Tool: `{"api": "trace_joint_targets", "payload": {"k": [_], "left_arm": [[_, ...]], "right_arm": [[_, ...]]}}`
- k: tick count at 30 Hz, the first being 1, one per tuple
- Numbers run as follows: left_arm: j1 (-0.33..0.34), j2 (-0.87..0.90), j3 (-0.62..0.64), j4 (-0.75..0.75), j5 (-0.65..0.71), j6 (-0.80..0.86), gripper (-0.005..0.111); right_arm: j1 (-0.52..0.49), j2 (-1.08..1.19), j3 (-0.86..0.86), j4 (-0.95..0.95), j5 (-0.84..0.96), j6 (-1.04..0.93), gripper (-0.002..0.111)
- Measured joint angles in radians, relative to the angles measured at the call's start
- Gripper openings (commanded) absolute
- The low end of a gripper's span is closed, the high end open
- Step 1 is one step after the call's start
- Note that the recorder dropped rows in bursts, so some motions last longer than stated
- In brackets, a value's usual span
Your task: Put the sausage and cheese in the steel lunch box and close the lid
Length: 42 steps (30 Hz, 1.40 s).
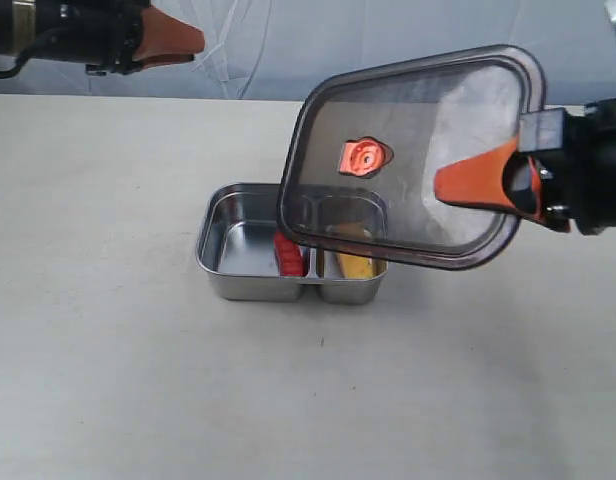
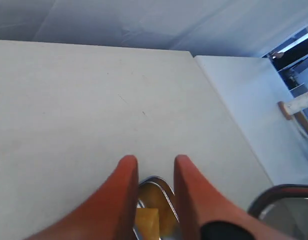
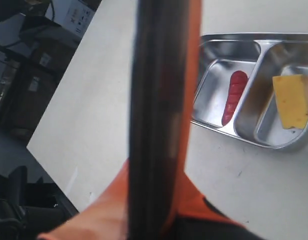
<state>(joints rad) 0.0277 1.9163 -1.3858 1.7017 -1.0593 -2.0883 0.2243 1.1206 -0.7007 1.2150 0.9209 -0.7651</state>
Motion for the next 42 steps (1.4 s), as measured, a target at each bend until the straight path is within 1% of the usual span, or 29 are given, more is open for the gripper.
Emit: {"api": "trace_joint_targets", "payload": {"k": [3,5,10,14,21,27,36,42], "left_arm": [[0.062,0.000,0.037,-0.036,-0.058,0.000,0.035],[0.079,0.000,0.061,-0.048,-0.082,0.000,0.035],[0.080,-0.002,0.125,-0.052,-0.138,0.000,0.035],[0.080,-0.002,0.174,-0.068,-0.153,0.000,0.035],[0.080,-0.002,0.215,-0.104,-0.155,-0.002,0.035],[0.080,-0.002,0.219,-0.126,-0.155,-0.002,0.035],[0.080,-0.002,0.219,-0.130,-0.155,-0.002,0.035],[0.080,-0.002,0.219,-0.130,-0.155,-0.002,0.035]], "right_arm": [[0.000,0.154,-0.049,0.021,0.052,-0.068,-0.001],[0.000,0.262,-0.108,0.023,0.106,-0.099,-0.001],[0.000,0.478,-0.295,0.038,0.264,-0.149,-0.001],[-0.007,0.596,-0.386,0.056,0.283,-0.159,-0.001],[-0.021,0.765,-0.396,0.113,0.282,-0.182,-0.001],[-0.002,0.794,-0.396,0.222,0.282,-0.220,-0.001],[0.029,0.847,-0.396,0.248,0.284,-0.229,-0.001],[0.033,0.896,-0.396,0.252,0.286,-0.231,-0.001]]}}
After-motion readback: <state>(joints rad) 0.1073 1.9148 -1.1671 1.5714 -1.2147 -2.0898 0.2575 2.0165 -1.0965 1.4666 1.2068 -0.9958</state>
